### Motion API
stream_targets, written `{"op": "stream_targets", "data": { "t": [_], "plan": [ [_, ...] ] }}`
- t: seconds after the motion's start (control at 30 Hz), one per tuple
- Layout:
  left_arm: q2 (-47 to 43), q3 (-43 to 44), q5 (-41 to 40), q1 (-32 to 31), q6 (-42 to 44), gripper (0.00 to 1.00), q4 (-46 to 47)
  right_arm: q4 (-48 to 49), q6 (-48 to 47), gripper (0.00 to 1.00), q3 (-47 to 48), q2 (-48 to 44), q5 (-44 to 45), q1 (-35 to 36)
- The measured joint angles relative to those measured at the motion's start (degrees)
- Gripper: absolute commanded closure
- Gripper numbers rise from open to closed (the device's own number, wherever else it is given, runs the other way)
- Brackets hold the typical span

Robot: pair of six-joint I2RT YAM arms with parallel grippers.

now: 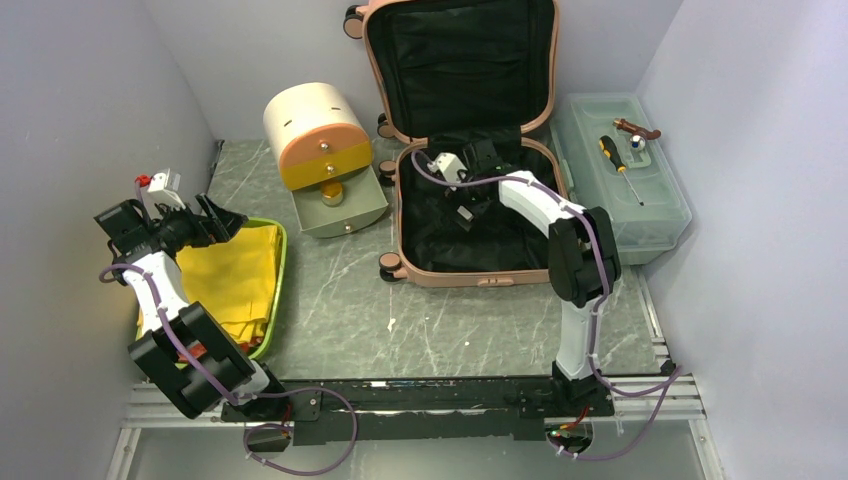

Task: Open, take out, and arrange the luggage
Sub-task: Adjust the makeup in the opened luggage.

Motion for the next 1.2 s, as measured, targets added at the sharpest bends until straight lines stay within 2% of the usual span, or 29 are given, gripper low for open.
{"op": "stream_targets", "data": {
  "t": [0.17,0.37,0.47,0.63,0.87,1.2],
  "plan": [
    [0.0,0.02,0.0,0.0,0.0,0.01,0.0,-0.15,0.11,0.01,3.28,-0.83,-2.19,-0.11],
    [0.0,0.0,0.0,0.0,0.0,0.01,0.0,-4.85,5.77,0.04,16.37,5.51,-13.07,-8.96],
    [0.0,0.0,0.0,0.0,0.0,0.01,0.0,-6.29,9.57,0.05,18.78,7.89,-17.94,-13.05],
    [0.0,0.0,0.0,0.0,0.0,0.01,0.0,-7.91,15.78,0.08,19.02,11.39,-24.57,-16.04],
    [0.0,0.0,0.02,0.0,-0.02,0.01,0.0,-9.09,21.31,0.1,18.73,15.34,-33.24,-16.33],
    [0.0,0.02,0.02,0.0,-0.02,0.01,0.02,-9.75,26.51,0.13,18.03,18.01,-37.29,-16.15]
  ]
}}
